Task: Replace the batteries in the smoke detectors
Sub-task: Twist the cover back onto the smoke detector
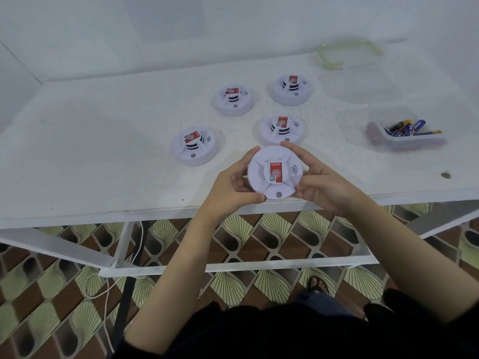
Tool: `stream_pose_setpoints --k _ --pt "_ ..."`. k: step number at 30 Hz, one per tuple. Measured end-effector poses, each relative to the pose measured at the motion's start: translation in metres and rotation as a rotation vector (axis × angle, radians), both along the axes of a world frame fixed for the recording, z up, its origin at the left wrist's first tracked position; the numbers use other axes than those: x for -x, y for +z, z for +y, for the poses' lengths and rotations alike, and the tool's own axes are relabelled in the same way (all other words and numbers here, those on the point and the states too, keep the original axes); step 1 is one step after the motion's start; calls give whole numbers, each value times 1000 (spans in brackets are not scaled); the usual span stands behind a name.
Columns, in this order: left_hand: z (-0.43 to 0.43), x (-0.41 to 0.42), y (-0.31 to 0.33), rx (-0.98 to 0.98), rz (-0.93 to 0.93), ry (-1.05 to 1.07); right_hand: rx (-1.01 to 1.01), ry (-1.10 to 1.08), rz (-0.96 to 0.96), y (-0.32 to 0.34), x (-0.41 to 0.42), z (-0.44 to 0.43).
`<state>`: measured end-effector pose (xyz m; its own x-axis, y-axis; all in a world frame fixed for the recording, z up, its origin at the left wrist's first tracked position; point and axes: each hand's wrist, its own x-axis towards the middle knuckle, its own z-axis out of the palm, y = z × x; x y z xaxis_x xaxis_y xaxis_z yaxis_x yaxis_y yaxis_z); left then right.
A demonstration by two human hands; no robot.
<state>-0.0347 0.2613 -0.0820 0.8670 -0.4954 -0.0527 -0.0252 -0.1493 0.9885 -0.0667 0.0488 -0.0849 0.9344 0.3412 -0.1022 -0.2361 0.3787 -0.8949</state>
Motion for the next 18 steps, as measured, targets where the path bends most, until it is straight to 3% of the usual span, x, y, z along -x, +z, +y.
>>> stream_pose_setpoints --k 18 --pt "3 -5 -5 -5 -12 -16 26 -26 8 3 1 2"
